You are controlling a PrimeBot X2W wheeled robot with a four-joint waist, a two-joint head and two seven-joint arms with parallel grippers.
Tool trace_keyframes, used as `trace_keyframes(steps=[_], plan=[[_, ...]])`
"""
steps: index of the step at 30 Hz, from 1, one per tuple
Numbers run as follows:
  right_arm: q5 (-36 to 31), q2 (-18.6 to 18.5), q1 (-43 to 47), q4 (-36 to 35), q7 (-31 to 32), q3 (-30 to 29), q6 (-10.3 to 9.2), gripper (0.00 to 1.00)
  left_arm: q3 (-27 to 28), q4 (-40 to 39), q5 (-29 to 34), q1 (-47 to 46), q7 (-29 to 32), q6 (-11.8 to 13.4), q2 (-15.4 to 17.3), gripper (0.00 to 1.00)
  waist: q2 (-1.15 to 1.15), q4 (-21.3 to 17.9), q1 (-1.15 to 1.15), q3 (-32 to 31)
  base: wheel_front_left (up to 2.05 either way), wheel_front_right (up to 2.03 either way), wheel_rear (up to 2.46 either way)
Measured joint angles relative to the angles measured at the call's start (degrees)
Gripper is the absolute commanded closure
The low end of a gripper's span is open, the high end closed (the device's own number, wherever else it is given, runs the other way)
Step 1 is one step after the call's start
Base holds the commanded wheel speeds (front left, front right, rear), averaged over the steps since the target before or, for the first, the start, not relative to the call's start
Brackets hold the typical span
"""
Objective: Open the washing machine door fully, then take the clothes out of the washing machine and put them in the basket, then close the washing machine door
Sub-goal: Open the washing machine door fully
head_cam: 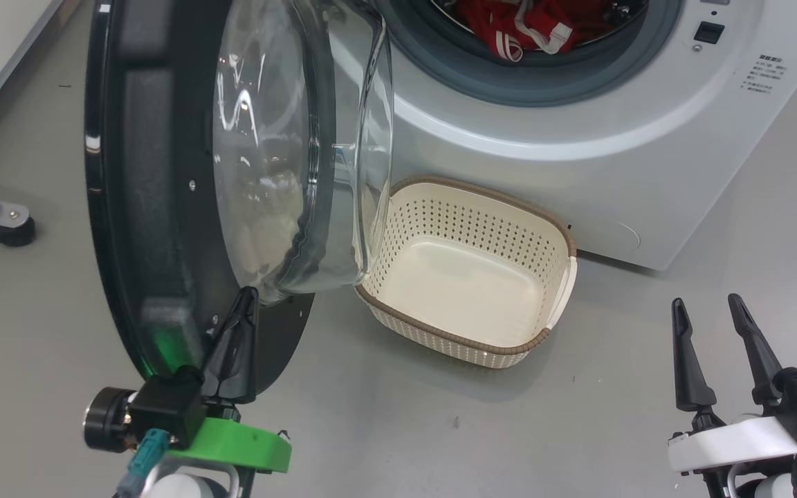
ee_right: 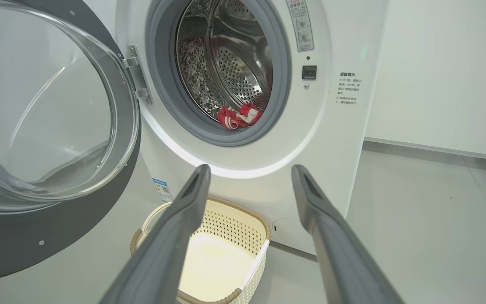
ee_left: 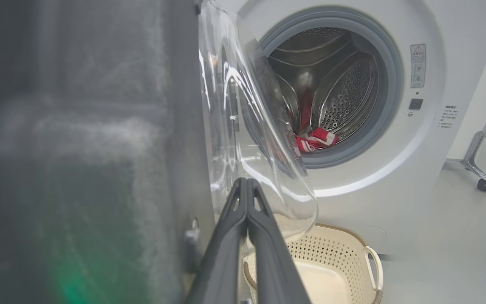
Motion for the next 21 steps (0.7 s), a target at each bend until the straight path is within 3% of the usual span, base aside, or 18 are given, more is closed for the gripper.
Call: trace_keyframes(steps=[21], plan=[[-1.1, 0.0, -0.2, -1.1, 0.0, 0.1, 0.19, 0.0, 15.2, -1.9, -2.3, 0.8, -0.2, 0.3, 0.3, 1.0, 0.0, -0.5, 0.0, 2.7, 0.0, 0.0, 0.0]])
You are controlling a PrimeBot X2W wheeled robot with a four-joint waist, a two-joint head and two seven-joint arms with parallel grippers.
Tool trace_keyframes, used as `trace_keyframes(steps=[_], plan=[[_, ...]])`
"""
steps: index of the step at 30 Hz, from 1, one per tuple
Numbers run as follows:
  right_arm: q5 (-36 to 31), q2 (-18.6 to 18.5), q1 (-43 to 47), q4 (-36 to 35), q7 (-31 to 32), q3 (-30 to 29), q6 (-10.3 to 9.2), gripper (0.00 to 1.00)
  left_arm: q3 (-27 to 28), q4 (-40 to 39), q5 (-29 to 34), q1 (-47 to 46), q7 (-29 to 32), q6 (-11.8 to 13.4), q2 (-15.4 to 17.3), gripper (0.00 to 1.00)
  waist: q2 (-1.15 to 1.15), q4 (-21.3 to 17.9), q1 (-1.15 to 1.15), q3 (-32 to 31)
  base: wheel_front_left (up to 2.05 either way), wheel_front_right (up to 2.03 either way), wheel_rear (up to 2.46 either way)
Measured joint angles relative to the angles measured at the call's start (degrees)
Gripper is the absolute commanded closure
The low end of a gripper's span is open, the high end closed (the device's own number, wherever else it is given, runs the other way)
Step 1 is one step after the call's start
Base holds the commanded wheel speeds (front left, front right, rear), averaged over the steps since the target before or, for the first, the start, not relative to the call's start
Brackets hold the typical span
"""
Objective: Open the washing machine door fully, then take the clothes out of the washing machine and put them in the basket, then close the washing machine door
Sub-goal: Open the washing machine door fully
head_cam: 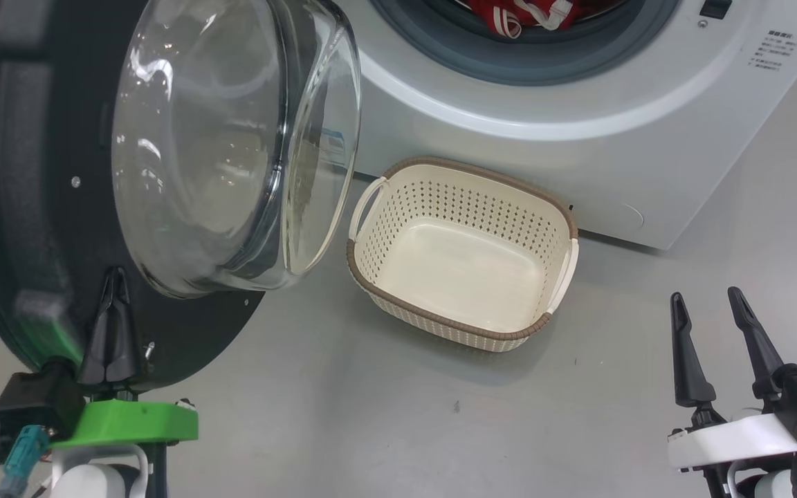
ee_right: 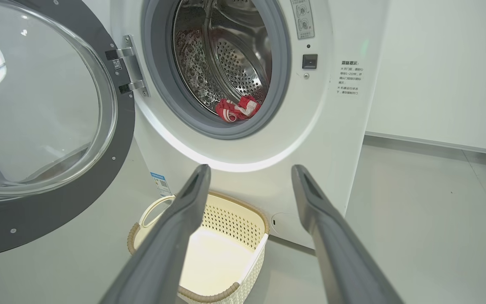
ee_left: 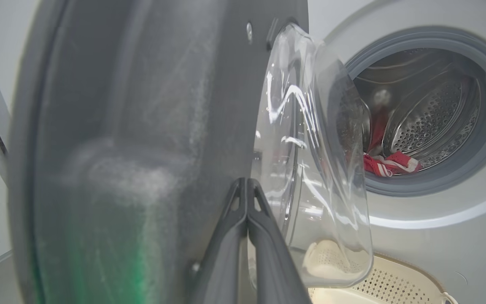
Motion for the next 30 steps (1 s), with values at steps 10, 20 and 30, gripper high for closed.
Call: trace_keyframes(steps=[10, 20, 30], plan=[[-0.6, -0.1, -0.8, -0.6, 0.0, -0.1, 0.31, 0.0, 5.5, 1.5, -2.3, -1.2, 0.0, 0.0, -0.6, 1.0, 0.0, -1.2, 0.0, 2.5, 0.0, 0.0, 0.0], [-1.0, -0.4, -2.4, -0.8, 0.0, 0.0, 0.32, 0.0, 11.9, 4.7, -2.9, -4.9, 0.0, 0.0, 0.0, 1.0, 0.0, -2.8, 0.0, 4.4, 0.0, 0.0, 0.0], [-1.0, -0.6, -3.1, -0.8, 0.0, -0.1, 0.32, 0.0, 16.0, 9.3, -3.6, -8.3, 0.0, 0.0, 1.6, 1.0, 0.0, -3.3, 0.0, 5.0, 0.0, 0.0, 0.0]])
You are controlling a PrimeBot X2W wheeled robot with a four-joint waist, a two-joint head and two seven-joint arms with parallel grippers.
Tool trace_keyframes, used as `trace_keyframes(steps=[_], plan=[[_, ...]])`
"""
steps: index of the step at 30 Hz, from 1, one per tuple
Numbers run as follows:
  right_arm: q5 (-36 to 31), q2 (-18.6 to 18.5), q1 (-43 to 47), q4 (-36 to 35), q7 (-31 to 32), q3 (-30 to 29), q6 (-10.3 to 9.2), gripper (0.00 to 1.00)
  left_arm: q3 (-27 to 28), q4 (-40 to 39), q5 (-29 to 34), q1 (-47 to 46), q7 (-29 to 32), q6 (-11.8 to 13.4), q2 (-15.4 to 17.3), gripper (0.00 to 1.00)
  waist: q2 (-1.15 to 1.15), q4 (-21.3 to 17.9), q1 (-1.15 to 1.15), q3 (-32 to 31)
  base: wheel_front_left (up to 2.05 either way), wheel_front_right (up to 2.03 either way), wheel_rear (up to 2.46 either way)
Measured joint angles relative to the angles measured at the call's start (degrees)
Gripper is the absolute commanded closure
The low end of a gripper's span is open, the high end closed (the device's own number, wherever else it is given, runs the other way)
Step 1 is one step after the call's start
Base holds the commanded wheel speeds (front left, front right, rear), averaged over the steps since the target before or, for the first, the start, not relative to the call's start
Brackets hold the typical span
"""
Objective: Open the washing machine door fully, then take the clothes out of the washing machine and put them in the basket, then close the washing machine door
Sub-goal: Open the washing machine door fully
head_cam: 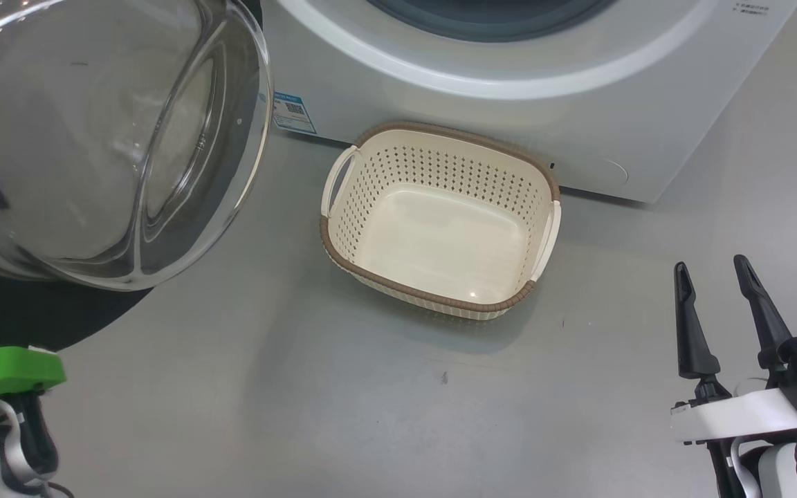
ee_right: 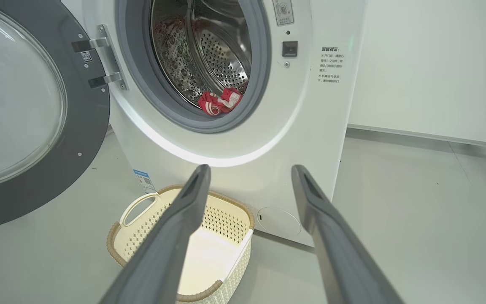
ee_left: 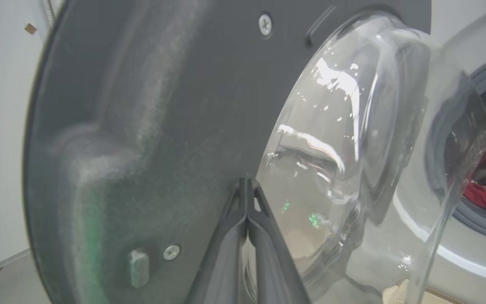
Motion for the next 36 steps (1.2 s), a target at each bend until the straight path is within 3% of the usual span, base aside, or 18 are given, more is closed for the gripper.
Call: trace_keyframes(steps=[14, 22, 36], plan=[[-0.3, -0.2, -0.6, 0.4, 0.0, 0.5, 0.01, 0.0, 4.5, 4.7, -1.4, -2.9, -0.3, 0.0, 1.5, 1.0, 0.0, -0.5, 0.0, 0.0, 0.0, 0.0, 0.0], [-0.3, -0.2, -1.5, 1.0, 0.0, 0.7, 0.01, 0.0, 4.9, 4.4, -0.2, -2.9, -0.3, 0.0, 0.7, 1.0, 0.0, -0.8, 0.0, -0.8, 0.0, 0.0, 0.0], [-0.3, -0.2, -1.5, 1.5, 0.0, 1.2, 0.01, 0.0, 0.1, -2.3, 6.2, 2.6, -0.3, -2.9, -1.8, 1.0, 0.0, -0.6, 0.0, -2.8, 0.0, 0.0, 0.0]])
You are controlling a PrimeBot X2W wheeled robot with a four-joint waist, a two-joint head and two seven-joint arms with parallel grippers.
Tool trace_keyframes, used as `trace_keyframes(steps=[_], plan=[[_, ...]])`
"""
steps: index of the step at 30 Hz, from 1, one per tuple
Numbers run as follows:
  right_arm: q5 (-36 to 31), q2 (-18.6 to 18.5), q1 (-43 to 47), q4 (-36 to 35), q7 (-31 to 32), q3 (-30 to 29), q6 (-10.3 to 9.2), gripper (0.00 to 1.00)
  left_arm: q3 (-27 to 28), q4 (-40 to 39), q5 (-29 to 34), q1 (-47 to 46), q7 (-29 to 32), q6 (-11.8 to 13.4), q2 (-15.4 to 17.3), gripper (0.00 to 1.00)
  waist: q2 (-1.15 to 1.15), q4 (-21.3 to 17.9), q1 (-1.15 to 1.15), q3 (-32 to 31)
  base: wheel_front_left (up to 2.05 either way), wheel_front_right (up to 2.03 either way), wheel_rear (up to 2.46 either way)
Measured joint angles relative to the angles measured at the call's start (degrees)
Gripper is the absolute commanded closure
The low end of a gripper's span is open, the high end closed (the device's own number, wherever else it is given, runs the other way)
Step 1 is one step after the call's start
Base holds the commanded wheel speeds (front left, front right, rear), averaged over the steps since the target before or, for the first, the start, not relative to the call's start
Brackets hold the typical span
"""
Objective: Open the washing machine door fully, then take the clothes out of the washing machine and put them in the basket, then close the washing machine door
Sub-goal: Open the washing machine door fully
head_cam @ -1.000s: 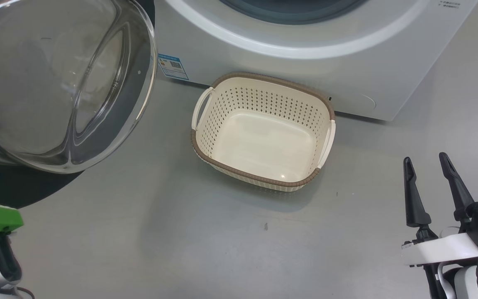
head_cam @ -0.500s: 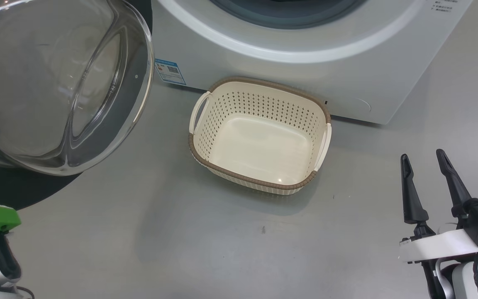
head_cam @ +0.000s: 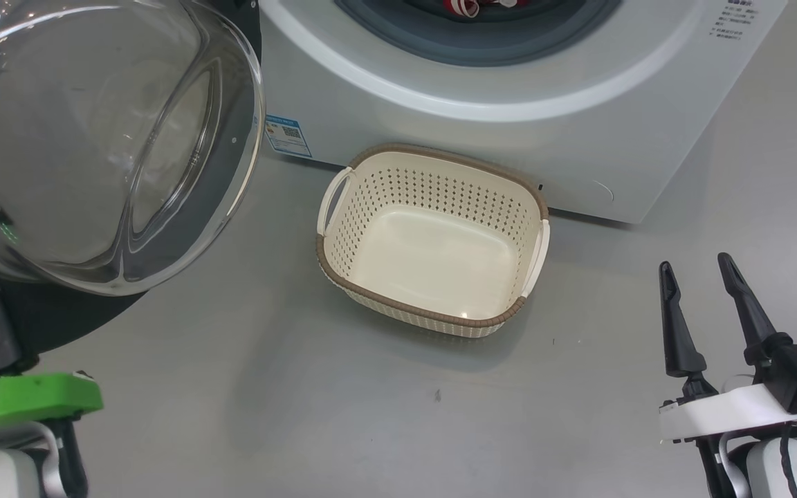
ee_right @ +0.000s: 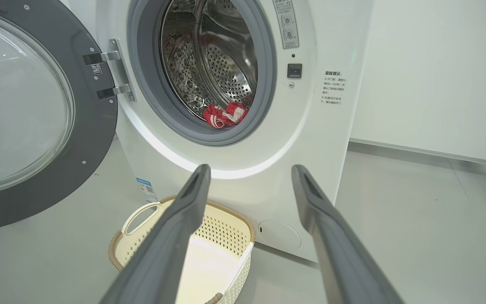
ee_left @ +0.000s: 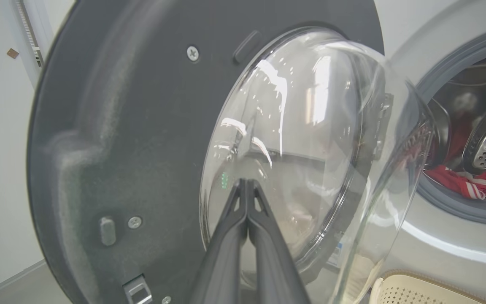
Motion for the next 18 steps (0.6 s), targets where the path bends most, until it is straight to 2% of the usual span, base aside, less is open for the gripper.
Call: trace_keyframes(steps=[8, 11, 12, 13, 14, 15, 16, 18], plan=[[0.0, 0.1, 0.6, 0.5, 0.0, 0.1, 0.0, 0.0, -6.8, -4.2, 2.0, 4.8, 0.0, -3.4, -1.2, 1.0, 0.0, -0.2, 0.0, -1.7, 0.0, 0.0, 0.0], [0.5, 0.1, 1.3, 0.8, 0.0, 0.1, 0.0, 0.0, -8.6, -6.2, 2.0, 5.8, 0.0, -3.9, -1.6, 1.0, 0.0, -0.2, 0.0, -2.2, 0.0, 0.0, 0.0], [0.5, 0.2, 1.3, 0.9, 0.0, 0.2, 0.0, 0.0, -9.0, -6.5, 2.0, 6.1, 0.0, -4.0, -1.5, 0.87, 0.0, -0.3, 0.0, -2.4, 0.0, 0.0, 0.0], [0.5, 0.2, 1.3, 0.9, 0.0, 0.2, 0.0, 0.0, -9.4, -6.9, 2.0, 6.5, 0.0, -4.1, -1.5, 0.67, 0.0, -0.3, 0.0, -2.6, 0.0, 0.0, 0.0], [0.5, 0.3, 1.4, 0.9, 0.0, 0.2, 0.0, 0.0, -9.9, -7.4, 2.0, 6.8, 0.0, -4.1, -1.5, 0.41, 0.0, -0.3, 0.0, -2.8, 0.0, 0.0, 0.0], [0.5, 0.3, 1.4, 1.0, 0.0, 0.4, 0.0, 0.0, -10.6, -8.4, 2.0, 7.3, 0.0, -4.2, -1.6, 0.07, 0.0, -0.5, 0.0, -3.1, 0.0, 0.0, 0.0], [0.5, 0.3, 1.4, 1.1, 0.0, 0.5, 0.0, 0.0, -11.0, -9.0, 2.2, 7.5, 0.0, -4.4, -1.5, 0.0, 0.0, -0.6, 0.0, -3.3, 0.0, 0.0, 0.0], [0.5, 0.3, 1.4, 1.1, 0.0, 0.9, 0.0, 0.0, -11.8, -9.7, 2.6, 7.9, 0.0, -4.6, -1.5, 0.0, 0.0, -0.8, 0.0, -3.6, 0.0, 0.0, 0.0]])
